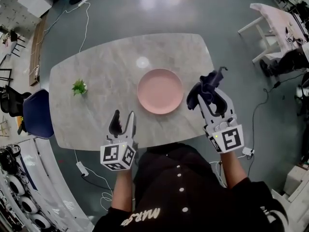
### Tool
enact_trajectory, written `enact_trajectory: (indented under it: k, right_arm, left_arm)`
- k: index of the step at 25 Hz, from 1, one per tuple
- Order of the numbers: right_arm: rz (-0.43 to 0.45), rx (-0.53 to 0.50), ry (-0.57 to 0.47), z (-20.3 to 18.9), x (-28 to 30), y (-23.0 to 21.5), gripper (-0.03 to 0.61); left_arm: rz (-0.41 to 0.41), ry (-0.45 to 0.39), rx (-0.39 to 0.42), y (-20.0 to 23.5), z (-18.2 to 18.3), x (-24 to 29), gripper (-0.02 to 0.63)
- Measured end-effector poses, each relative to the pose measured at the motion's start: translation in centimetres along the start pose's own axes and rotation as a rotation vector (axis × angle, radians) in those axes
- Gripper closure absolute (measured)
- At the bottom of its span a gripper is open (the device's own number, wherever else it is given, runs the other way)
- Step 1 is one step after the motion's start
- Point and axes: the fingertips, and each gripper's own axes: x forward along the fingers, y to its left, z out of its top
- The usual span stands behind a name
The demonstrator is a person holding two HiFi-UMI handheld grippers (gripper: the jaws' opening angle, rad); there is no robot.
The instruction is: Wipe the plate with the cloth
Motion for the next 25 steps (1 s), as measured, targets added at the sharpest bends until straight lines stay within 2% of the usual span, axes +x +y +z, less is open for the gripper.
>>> enact_trajectory:
  k: [3,7,12,16,25]
  right_arm:
    - [0.054,-0.059,0.017,-1.5,2.8,0.6,0.440]
    - [0.133,-0.166,0.047,-4.2,6.6,1.8,0.440]
    - [0.252,-0.340,0.266,-10.6,9.9,4.1,0.440]
    - [0.302,-0.364,0.269,-13.0,13.0,5.6,0.440]
    - [0.373,-0.406,0.299,-17.3,17.8,8.9,0.440]
  left_arm:
    - [-0.004,0.052,-0.022,0.9,-1.8,2.7,0.370]
    - [-0.004,0.152,-0.060,2.3,-6.1,5.8,0.370]
    - [0.003,0.277,-0.152,3.6,-11.8,9.0,0.371]
    - [0.002,0.343,-0.178,4.5,-15.0,11.9,0.379]
    - [0.011,0.463,-0.252,5.5,-19.7,14.6,0.396]
